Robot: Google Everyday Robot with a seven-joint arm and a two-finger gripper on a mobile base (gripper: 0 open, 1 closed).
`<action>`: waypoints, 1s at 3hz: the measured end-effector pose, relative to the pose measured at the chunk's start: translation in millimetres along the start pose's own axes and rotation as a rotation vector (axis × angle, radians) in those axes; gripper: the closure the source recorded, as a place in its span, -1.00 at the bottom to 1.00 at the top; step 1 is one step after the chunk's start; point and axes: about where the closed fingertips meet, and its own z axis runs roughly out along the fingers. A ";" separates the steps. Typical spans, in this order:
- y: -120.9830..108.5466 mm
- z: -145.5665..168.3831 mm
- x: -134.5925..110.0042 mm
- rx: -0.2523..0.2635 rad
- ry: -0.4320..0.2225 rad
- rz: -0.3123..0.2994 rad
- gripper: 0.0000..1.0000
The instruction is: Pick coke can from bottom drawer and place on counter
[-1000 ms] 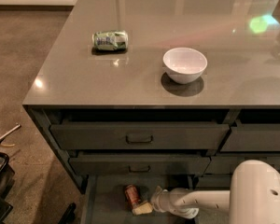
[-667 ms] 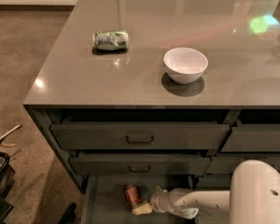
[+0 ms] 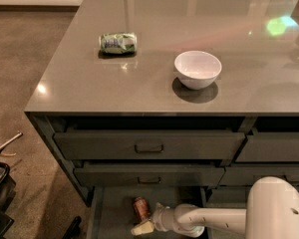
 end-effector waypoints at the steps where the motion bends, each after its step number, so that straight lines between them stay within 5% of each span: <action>1: 21.1 15.3 -5.2 -0.041 -0.016 -0.040 -1.00; 3: 28.0 53.7 -0.3 -0.017 0.004 -0.165 -1.00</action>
Offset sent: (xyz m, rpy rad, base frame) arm -0.0088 0.0669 -0.0169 0.0029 -0.1216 0.1509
